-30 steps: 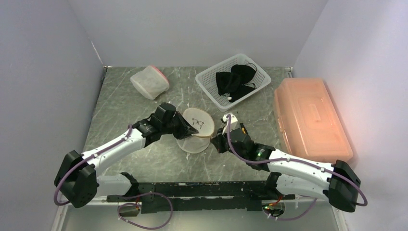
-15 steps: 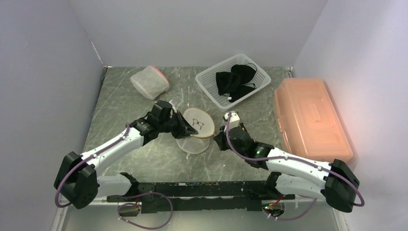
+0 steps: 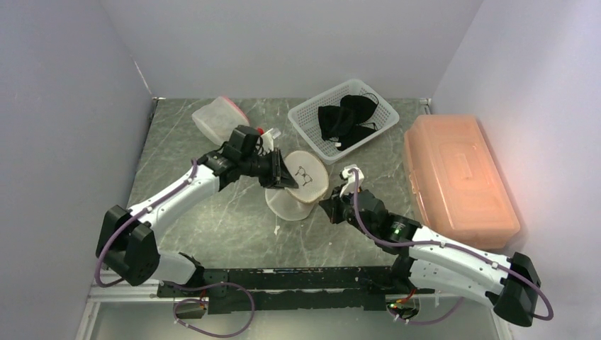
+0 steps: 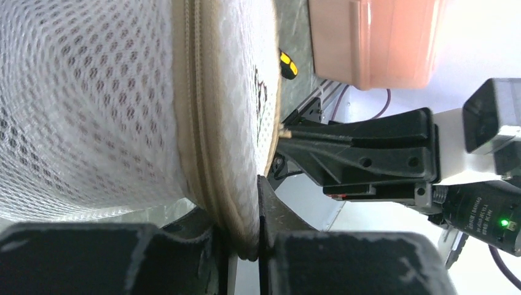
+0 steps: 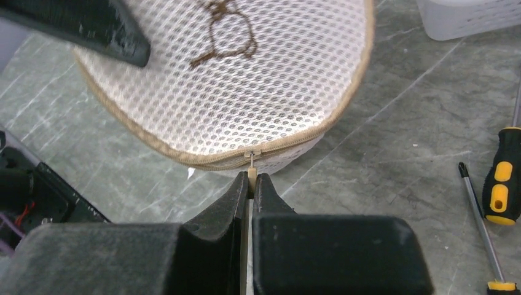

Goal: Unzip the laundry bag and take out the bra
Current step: Unzip the laundry bag at the center of the board.

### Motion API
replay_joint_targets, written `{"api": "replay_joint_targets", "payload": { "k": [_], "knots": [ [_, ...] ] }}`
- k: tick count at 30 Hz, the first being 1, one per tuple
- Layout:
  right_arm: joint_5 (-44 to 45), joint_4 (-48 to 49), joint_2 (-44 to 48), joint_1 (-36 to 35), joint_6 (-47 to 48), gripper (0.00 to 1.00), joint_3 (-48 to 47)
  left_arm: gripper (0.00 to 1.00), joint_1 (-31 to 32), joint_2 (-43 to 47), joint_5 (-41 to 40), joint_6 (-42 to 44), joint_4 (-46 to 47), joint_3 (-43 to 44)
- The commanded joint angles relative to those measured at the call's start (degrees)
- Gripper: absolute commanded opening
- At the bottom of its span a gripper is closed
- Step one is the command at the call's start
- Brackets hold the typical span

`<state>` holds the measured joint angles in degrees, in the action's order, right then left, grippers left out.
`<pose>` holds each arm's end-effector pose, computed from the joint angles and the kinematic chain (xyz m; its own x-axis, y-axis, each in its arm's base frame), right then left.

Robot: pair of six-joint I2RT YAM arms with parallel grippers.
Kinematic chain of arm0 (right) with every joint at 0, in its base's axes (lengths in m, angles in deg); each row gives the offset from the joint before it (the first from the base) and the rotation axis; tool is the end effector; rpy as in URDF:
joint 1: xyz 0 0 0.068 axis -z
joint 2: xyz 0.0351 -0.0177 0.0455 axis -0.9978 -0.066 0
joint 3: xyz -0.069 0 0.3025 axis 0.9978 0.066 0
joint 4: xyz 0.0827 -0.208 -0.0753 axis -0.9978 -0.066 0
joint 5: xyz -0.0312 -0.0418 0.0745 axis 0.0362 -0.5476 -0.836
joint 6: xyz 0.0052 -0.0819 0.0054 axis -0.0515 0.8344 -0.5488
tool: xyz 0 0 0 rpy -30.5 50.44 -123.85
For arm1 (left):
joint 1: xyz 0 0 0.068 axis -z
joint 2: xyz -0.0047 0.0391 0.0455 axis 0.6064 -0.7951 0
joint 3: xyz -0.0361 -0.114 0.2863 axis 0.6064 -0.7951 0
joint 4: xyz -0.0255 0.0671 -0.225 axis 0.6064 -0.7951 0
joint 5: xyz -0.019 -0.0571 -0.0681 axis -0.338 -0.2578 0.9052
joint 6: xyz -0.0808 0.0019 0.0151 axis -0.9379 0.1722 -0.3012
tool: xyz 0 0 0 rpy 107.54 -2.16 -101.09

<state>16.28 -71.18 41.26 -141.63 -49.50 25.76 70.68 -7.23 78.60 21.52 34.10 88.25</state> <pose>0.1157 0.1320 0.2679 -0.4803 0.0602 -0.8751 -0.4757 0.8203 0.3175 0.2180 -0.1909 0.3096 -0.9617 -0.1057 -0.2528 0.1499 0.5692 -0.8084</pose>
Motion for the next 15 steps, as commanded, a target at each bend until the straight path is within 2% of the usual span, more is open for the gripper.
{"api": "replay_joint_targets", "payload": {
  "k": [1,5,8,10,11,12,15],
  "knots": [
    [-0.94,-1.71,2.84,-2.21,1.94,0.00,-0.18,0.25,-0.83,-2.54,4.35,12.61,-6.03,8.85],
    [-0.46,-1.52,3.18,-3.39,1.49,0.00,0.57,0.48,-2.75,-6.62,5.86,16.96,-11.27,13.95],
    [-0.28,0.89,1.60,-3.58,0.14,0.00,1.90,0.65,-3.92,-7.89,4.32,15.73,-9.76,13.28],
    [0.06,2.77,0.18,-3.66,-1.14,0.00,3.09,0.73,-4.40,-7.48,4.62,12.43,-5.74,9.63],
    [0.46,3.62,-0.45,-3.71,-1.86,0.00,3.45,0.89,-4.42,-6.82,4.42,10.61,-3.39,7.57],
    [0.67,4.96,-0.99,-3.69,-2.36,0.00,3.76,0.93,-4.43,-5.90,3.79,8.68,-1.32,5.57],
    [0.99,7.07,-2.11,-3.73,-3.28,0.00,4.46,0.93,-4.38,-2.35,0.31,4.18,-0.91,1.14]
  ]
}}
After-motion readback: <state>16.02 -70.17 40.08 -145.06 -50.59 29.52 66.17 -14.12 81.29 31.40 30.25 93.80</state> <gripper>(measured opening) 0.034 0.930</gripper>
